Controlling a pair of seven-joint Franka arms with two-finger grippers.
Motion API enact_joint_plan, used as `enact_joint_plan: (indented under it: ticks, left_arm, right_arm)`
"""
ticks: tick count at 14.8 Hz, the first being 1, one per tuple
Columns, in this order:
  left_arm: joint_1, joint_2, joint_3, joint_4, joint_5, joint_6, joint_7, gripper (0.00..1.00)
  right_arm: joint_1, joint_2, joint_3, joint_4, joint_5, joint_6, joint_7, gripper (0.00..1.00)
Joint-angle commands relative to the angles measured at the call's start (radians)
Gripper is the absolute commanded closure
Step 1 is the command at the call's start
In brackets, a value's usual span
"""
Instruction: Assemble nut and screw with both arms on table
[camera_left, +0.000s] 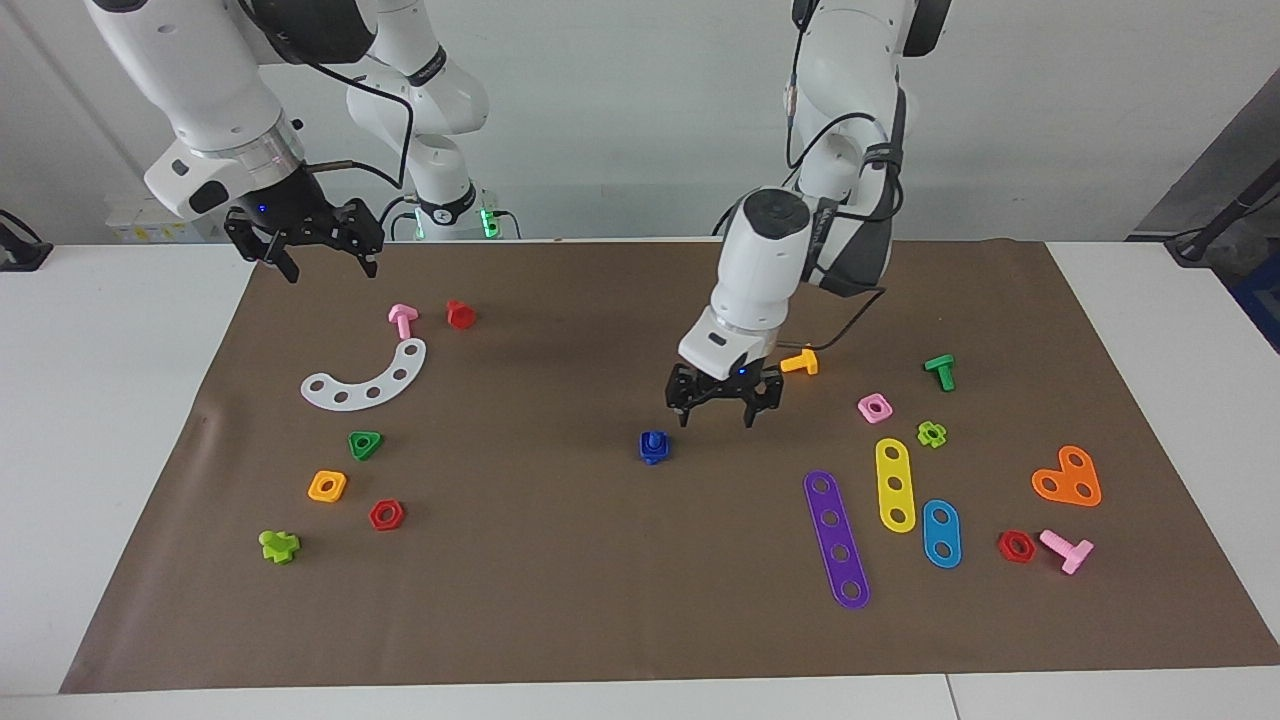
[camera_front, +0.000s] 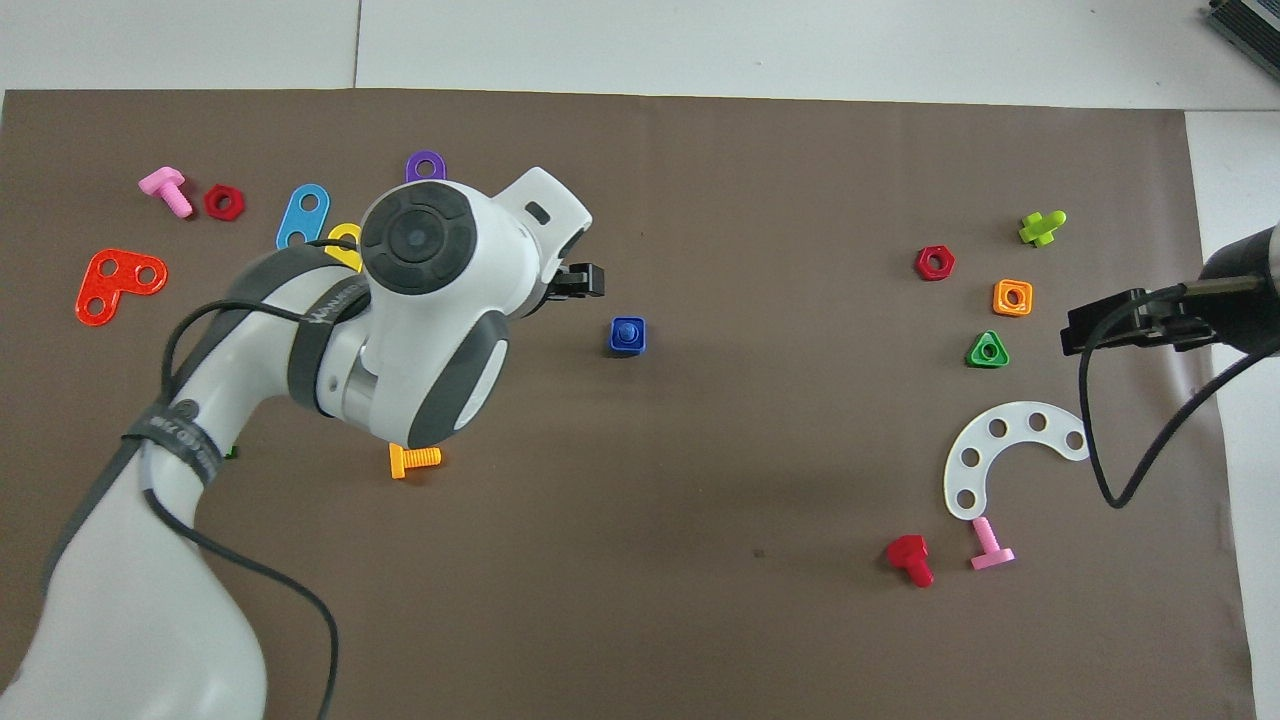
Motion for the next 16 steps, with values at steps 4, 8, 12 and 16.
enact_joint_plan:
  ticks: [4, 8, 12, 16]
  left_arm:
    - [0.23, -0.19, -0.008, -0.094, -0.002, -0.184, 0.298, 0.0]
    - [0.376, -0.261, -0.007, -0.062, -0.002, -0.282, 0.471, 0.0]
    - [0.473, -0.259, -0.007, 0.11, -0.001, -0.442, 0.579, 0.0]
    - [0.536, -0.256, 0.0, 0.235, 0.002, -0.584, 0.64, 0.0]
  right_arm:
    - [-0.018, 0.005, 0.007, 0.026, -0.019, -0.011, -0.017, 0.0]
    - [-0.019, 0.014, 0.011, 0.092, -0.031, -0.062, -0.017, 0.0]
    - [-0.016, 0.02, 0.011, 0.086, -0.03, -0.062, -0.014, 0.0]
    - [-0.015, 0.023, 0.011, 0.08, -0.03, -0.054, -0.012, 0.0]
